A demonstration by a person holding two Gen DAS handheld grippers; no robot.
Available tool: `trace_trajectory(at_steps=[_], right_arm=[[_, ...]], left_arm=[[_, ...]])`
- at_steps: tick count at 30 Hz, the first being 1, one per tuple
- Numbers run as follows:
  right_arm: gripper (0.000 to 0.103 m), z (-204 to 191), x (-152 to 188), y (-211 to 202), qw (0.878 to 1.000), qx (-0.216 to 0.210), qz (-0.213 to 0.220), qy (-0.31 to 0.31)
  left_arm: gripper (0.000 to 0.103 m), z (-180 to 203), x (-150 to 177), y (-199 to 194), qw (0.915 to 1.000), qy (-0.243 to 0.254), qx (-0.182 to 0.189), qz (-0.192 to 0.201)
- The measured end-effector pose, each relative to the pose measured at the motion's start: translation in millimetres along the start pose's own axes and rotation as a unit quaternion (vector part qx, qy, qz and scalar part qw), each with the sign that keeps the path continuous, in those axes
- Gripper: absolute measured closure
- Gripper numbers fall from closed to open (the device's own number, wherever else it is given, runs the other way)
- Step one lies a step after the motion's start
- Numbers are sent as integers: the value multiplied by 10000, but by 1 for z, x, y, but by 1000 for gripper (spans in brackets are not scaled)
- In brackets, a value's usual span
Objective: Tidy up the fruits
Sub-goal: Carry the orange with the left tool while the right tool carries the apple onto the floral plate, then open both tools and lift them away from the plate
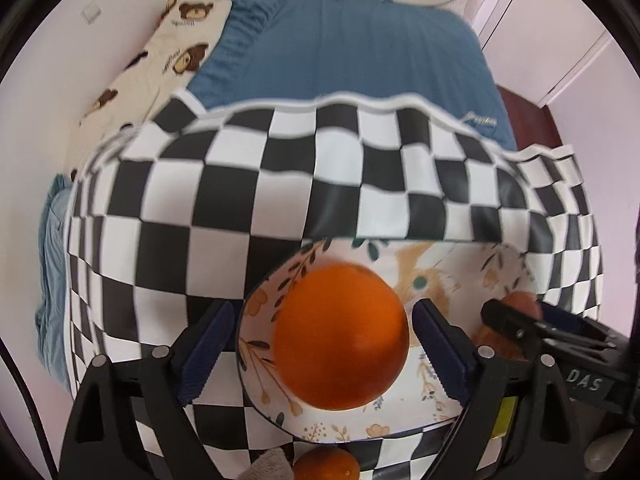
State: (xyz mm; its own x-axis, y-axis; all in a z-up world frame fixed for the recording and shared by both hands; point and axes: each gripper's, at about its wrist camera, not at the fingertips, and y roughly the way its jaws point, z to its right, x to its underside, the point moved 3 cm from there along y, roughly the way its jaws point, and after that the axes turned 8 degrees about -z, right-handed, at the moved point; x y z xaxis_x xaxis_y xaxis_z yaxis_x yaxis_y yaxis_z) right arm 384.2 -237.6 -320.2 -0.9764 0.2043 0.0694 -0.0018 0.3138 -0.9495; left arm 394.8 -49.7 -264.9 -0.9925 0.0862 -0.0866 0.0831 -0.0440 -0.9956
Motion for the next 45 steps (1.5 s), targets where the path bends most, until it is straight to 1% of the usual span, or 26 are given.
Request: trace_trajectory(at_steps=[3,6,7,12,16,18,21,27,32,37,41,45], right_arm=[[9,8,11,-15,9999,-84,138,59],[9,13,24,-31,9997,69,239,53],[9,16,33,-36,9996,163,240,20],[9,20,71,-42,9989,398,232,-17],[9,13,96,-48,9972,624,406,-71],[9,14,110,-52,9964,691,470,-133],[9,16,134,-62,9954,757,561,-190],[9,-1,160,-82,9925,800,851,-365],[9,-20,185,-100,9897,686,1116,-578],[9,-33,207,-117,9842,738,1408,-785],[10,-38,216,-123,9838,664,1434,-849],[9,-27,216,-128,9850,587,1455,-713]], left_arm=[[10,1,6,-14,9997,93,-181,113],[10,3,20,-18,9993,215,-292,82],[10,4,26,-18,9992,242,-304,63],[10,6,59,-19,9988,295,-395,27],[10,5,84,-22,9987,295,-405,85],[10,3,100,-29,9985,264,-450,168],[10,-2,121,-41,9986,196,-413,271],[10,-6,156,-77,9970,151,-415,632],[10,-8,174,-102,9955,120,-378,861],[10,-3,185,-114,9939,166,-427,1001],[10,4,186,-117,9932,192,-448,1055],[10,12,182,-112,9938,216,-417,1006]])
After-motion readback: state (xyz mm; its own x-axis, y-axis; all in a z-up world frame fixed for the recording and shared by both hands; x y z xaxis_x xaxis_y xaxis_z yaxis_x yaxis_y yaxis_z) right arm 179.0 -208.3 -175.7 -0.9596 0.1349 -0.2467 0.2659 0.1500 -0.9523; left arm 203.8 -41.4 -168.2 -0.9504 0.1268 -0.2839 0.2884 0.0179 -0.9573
